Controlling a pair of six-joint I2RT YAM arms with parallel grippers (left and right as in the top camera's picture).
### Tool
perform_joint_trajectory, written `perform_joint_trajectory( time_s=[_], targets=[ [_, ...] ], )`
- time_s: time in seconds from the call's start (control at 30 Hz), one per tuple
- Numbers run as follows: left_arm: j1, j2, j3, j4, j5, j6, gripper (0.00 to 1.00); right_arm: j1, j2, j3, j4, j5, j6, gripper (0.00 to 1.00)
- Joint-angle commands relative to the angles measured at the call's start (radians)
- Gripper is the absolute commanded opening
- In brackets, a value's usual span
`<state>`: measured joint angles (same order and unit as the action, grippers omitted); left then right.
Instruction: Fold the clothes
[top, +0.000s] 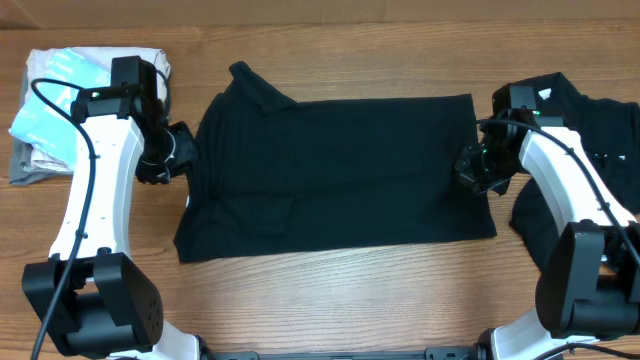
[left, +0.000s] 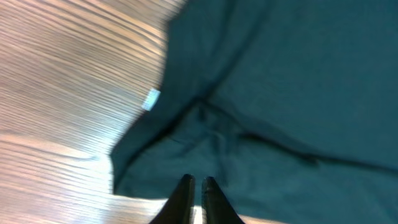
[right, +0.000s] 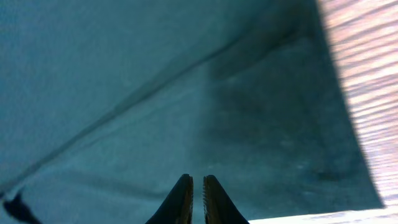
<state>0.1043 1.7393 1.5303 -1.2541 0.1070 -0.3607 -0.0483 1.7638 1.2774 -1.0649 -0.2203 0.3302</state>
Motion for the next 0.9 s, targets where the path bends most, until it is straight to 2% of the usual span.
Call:
perform_joint_trajectory(
  time_s=[0.0, 0.33, 0.5, 0.57, 0.67, 0.8, 0.87],
  targets=[
    [-0.027, 0.000, -0.020, -0.010, 0.150, 0.042, 0.04, 0.001, -0.026, 0.020, 0.005, -0.051, -0.047, 0.11],
    [-0.170, 0.002, -0.213, 0.031, 0.131, 0.051, 0.04, 0.001, -0.026, 0.018, 0.026, -0.051, -0.046, 0.13],
    [-0.154, 0.002, -0.277, 0.040, 0.012, 0.045, 0.05, 0.001, -0.026, 0.018, 0.023, -0.051, -0.046, 0.15],
    [-0.137, 0.002, -0.285, 0.064, -0.011, 0.045, 0.13, 0.001, -0.026, 0.018, 0.023, -0.051, -0.046, 0.18],
    [-0.116, 0.002, -0.285, 0.108, -0.045, 0.067, 0.14, 0.001, -0.026, 0.018, 0.023, -0.051, -0.046, 0.20],
    [-0.108, 0.002, -0.298, 0.203, -0.044, 0.206, 0.41, 0.001, -0.026, 0.018, 0.023, -0.050, -0.046, 0.22],
    [-0.108, 0.002, -0.320, 0.242, -0.044, 0.267, 0.47, 0.001, -0.026, 0.018, 0.023, -0.050, -0.046, 0.22]
  ],
)
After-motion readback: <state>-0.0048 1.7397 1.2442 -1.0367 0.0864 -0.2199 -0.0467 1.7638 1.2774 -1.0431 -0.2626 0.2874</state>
